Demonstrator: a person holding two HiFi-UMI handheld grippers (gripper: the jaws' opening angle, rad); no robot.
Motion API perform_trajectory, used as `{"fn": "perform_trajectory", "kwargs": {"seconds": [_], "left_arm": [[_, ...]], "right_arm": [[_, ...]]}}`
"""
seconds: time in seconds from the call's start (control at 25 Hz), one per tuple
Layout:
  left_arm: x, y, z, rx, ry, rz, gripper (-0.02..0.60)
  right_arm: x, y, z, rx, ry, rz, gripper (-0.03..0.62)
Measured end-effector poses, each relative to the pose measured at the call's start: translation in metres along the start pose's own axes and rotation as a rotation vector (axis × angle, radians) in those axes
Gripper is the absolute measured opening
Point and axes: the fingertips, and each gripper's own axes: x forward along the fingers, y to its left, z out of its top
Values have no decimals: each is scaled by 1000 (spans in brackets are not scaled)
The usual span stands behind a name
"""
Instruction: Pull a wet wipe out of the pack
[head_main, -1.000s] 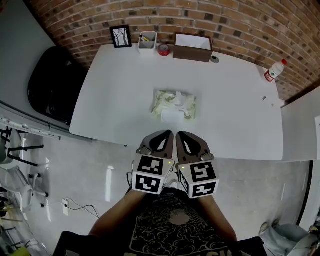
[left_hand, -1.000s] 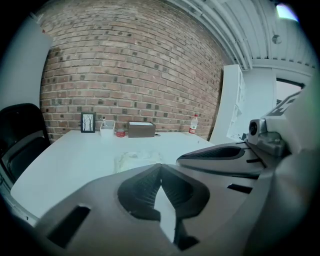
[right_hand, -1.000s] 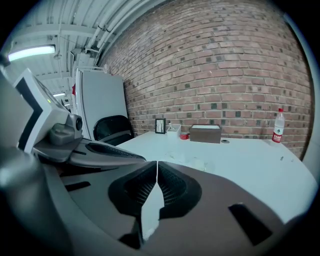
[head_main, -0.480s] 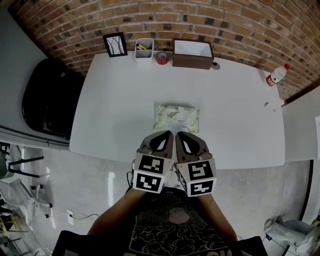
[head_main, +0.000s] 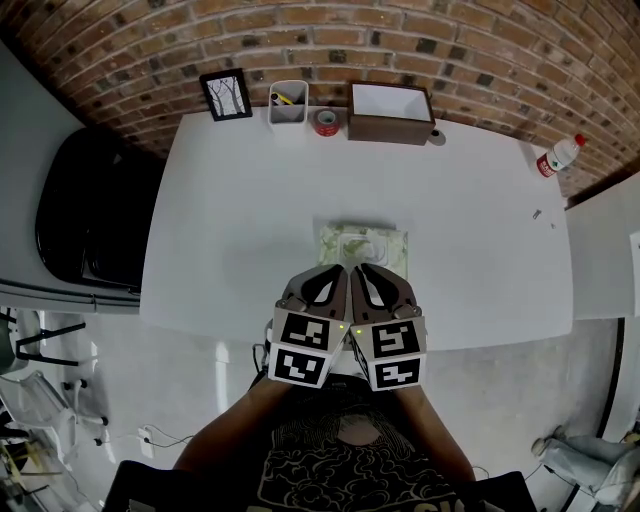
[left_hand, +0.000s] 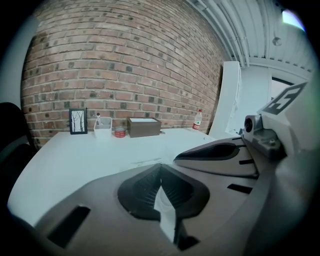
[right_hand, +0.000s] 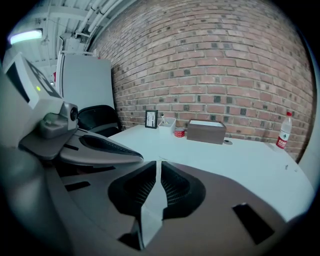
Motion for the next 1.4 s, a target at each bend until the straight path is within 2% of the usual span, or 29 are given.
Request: {"fn": "perform_trajectory", "kwargs": {"seconds": [0.52,0.76,1.2,1.32,1.4], "left_arm": [[16,23,-4,-8,34,-23,12],[22,28,-2,-8,39,-27,12],[28,35,0,-9,47,-32,12],[29,38,1,-24,47,-35,12],[30,39,3,-29,44,-34,12]], "right_arm": [[26,-6,-1,0,44,-47,25],[34,-10,-7,3,76,-51,109],[47,-18,-19,41,126,-66,104],[47,-21,-19,38,129,-83,47],[47,-24,-18,42,126,-90,32]]}}
